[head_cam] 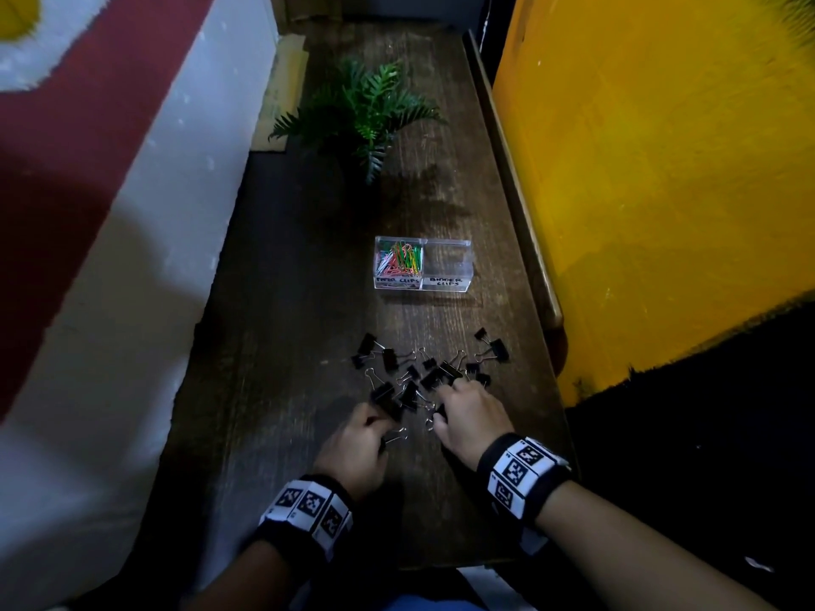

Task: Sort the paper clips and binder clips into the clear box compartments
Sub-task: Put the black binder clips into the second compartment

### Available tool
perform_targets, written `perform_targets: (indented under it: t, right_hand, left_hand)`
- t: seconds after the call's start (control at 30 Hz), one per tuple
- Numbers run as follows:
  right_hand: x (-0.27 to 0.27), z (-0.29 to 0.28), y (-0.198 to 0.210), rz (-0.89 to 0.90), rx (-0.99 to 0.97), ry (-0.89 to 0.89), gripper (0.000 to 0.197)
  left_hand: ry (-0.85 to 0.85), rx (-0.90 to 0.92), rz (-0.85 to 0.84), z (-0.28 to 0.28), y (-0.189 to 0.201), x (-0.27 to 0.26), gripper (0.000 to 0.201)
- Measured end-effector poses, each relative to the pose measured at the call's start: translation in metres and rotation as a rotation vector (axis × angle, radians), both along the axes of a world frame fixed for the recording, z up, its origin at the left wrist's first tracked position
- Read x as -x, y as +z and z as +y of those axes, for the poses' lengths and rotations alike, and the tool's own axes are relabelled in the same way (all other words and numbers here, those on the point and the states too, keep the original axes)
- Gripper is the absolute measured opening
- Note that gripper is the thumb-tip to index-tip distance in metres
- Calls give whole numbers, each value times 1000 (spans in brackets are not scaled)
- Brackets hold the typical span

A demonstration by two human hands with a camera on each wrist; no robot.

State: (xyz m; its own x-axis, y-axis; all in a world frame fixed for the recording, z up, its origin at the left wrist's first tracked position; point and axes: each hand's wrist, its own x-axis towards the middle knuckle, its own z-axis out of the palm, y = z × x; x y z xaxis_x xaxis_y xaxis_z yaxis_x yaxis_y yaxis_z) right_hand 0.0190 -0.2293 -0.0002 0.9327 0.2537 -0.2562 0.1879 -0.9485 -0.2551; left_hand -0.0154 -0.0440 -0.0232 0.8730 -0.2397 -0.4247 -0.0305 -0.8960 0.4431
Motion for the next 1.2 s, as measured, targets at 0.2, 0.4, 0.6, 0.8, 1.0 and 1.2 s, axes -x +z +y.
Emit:
perform_targets:
  t: [0.2, 0.4, 0.6, 0.8, 1.0, 1.2]
  right_hand:
    - [2, 3, -2, 30, 39, 20, 39]
    - [6, 3, -3, 45, 45, 80, 31]
    - [8, -1, 0, 26, 5, 108, 29]
    - [26, -11, 1, 66, 27, 50, 38]
    - [25, -13, -2, 131, -85, -67, 34]
    - [8, -22, 4, 232, -372, -362, 24]
  left_hand:
    - [-41, -22, 49, 6, 0, 1, 42]
    - [-1, -1, 69, 9, 1, 0, 39]
    - [60, 45, 7, 15, 6, -4, 36]
    - [102, 93, -82, 21, 7, -11, 34]
    - [66, 111, -92, 16, 6, -14, 35]
    - [82, 190, -182, 15, 17, -28, 33]
